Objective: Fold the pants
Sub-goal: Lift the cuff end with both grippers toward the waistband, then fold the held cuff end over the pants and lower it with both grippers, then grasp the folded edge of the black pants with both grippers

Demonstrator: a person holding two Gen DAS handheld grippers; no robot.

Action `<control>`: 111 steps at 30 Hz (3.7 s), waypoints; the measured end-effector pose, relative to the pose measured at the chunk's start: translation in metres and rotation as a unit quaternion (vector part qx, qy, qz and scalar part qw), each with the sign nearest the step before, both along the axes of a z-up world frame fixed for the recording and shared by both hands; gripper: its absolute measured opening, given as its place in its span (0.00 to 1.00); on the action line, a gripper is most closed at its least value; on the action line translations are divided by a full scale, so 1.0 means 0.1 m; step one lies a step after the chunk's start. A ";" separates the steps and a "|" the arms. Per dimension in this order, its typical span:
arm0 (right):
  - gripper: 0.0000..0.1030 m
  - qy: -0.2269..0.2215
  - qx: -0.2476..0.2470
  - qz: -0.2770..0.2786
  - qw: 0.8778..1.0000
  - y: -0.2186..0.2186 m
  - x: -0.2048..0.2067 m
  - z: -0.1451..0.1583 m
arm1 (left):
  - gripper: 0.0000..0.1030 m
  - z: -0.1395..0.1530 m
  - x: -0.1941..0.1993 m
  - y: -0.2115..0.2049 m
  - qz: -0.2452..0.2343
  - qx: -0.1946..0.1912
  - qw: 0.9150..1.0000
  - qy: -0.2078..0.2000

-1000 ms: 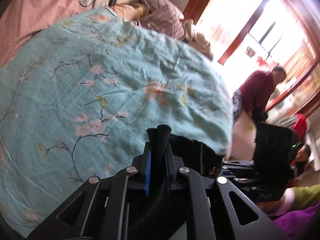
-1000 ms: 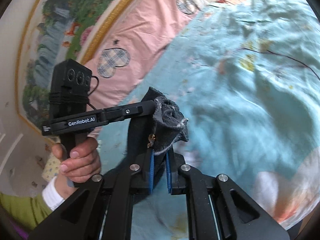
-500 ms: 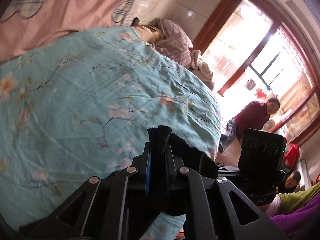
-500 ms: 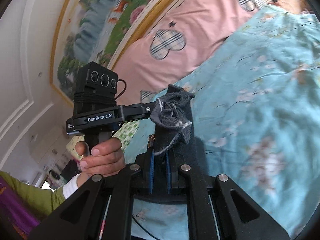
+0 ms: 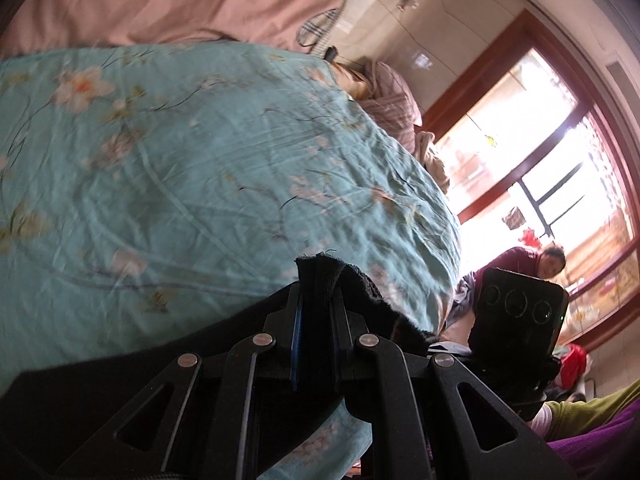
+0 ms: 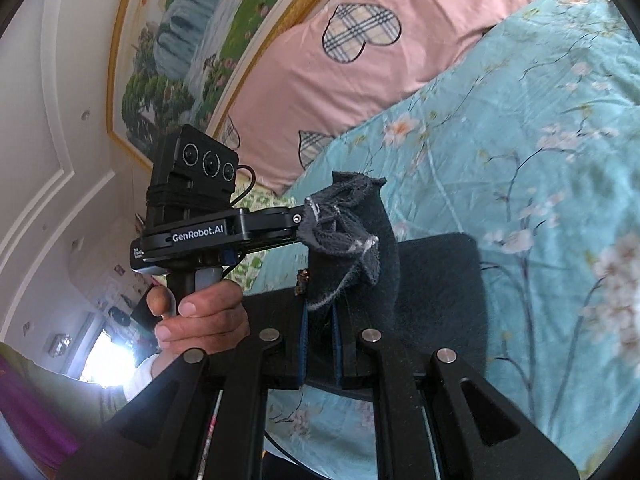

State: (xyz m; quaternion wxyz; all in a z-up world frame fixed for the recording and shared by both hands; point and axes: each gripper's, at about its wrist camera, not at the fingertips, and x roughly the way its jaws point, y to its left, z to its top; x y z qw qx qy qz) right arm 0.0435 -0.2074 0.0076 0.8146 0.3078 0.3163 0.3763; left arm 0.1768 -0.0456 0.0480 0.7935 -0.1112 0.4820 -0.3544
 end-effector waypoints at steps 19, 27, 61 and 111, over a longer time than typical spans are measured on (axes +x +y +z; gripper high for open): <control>0.13 0.024 -0.111 0.043 0.993 0.58 0.11 -0.27 | 0.12 -0.64 -0.06 0.57 0.071 -0.019 0.996 0.057; 0.25 0.013 -0.143 0.057 0.988 0.73 0.07 -0.25 | 0.12 -0.76 -0.14 0.83 0.105 -0.030 0.991 0.073; 0.39 -0.025 -0.119 0.138 0.983 1.26 0.00 0.10 | 0.30 -0.51 -1.12 1.81 0.298 -0.001 0.954 0.033; 0.65 -0.055 -0.240 0.374 0.894 3.58 0.88 0.23 | 0.74 -0.64 -2.38 3.41 0.611 -0.011 0.787 0.081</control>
